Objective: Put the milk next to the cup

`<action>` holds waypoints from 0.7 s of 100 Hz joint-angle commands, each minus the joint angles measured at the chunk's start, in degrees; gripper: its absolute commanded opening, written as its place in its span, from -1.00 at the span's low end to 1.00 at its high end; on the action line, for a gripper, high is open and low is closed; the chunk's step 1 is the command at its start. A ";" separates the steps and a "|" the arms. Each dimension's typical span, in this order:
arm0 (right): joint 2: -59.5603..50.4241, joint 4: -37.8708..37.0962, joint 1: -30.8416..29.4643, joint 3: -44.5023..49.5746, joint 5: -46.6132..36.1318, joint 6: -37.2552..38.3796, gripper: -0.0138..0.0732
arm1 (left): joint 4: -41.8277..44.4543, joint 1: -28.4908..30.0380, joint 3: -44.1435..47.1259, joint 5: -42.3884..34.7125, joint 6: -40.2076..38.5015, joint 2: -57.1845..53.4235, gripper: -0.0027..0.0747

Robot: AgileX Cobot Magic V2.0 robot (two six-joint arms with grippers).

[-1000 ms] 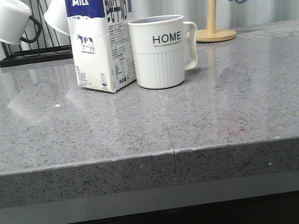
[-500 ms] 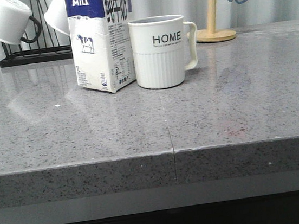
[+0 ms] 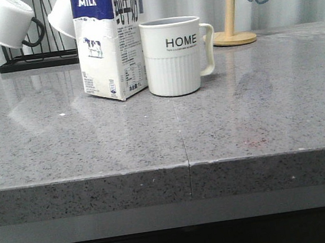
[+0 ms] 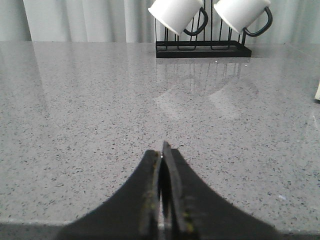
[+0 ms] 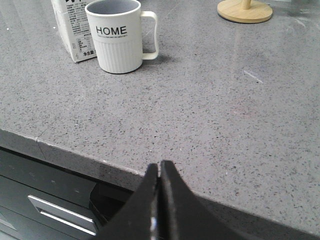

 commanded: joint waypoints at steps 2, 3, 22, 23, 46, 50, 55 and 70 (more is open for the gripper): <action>0.74 0.06 -0.14 -1.44 -4.02 0.03 -0.84 | -0.04 0.20 2.37 -4.16 -0.42 -1.72 -0.99; 0.74 0.06 -0.14 -1.44 -4.02 0.03 -0.84 | -0.04 0.20 2.37 -4.16 -0.42 -1.72 -0.99; 0.66 -1.45 -0.20 -1.12 -7.81 0.03 -0.84 | -0.04 0.20 2.37 -4.16 -0.42 -1.72 -0.99; 0.63 -1.45 -0.27 -1.12 -8.17 0.03 -0.84 | -0.04 0.20 2.37 -4.16 -0.42 -1.72 -0.99; 0.61 -5.33 -6.46 4.69 -22.77 -0.02 -0.84 | -0.04 0.20 2.37 -4.16 -0.42 -1.72 -0.99; 0.61 -5.33 -8.42 6.16 -25.75 -0.02 -0.84 | -0.04 0.20 2.37 -4.16 -0.42 -1.72 -0.99; 0.61 -5.26 -10.80 7.84 -28.92 -0.02 -0.84 | -0.04 0.20 2.37 -4.16 -0.42 -1.72 -0.99; 0.61 -4.78 -18.05 12.77 -34.99 0.03 -0.84 | -0.04 0.20 2.37 -4.16 -0.42 -1.72 -0.99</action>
